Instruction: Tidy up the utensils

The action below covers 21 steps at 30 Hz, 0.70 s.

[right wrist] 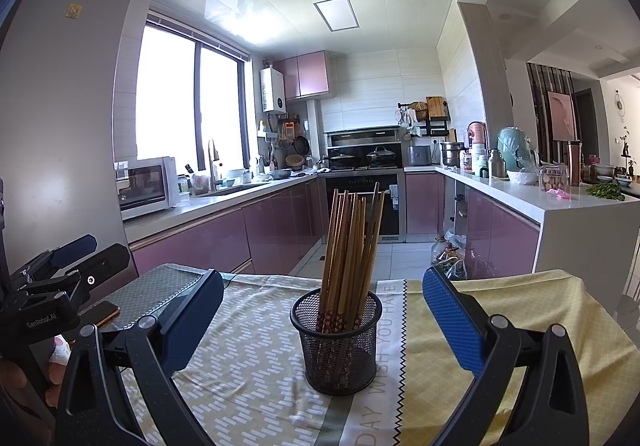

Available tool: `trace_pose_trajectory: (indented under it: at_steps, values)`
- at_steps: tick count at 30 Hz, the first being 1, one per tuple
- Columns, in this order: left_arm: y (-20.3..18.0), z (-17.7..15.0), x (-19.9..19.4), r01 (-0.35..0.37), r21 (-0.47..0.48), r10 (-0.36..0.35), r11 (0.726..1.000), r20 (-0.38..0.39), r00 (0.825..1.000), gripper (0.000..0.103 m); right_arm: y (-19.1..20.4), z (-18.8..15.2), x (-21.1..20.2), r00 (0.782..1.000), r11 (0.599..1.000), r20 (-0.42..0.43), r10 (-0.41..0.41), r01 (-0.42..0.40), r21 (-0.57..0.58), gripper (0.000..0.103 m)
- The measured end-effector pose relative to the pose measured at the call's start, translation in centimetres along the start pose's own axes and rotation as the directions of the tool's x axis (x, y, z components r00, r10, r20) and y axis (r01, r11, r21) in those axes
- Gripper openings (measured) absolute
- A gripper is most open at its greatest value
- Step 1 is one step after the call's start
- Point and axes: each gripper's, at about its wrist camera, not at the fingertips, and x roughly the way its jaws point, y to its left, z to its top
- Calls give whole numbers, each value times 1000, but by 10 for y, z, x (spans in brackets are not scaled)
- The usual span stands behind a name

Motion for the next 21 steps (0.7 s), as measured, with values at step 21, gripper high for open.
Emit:
trace_pose_trajectory:
  at_steps: [21]
  values:
    - [-1, -5, 2, -6, -2, 6, 1000, -7, 1000, 97, 0, 0, 0, 1000, 1000, -2, -1, 1, 2, 97]
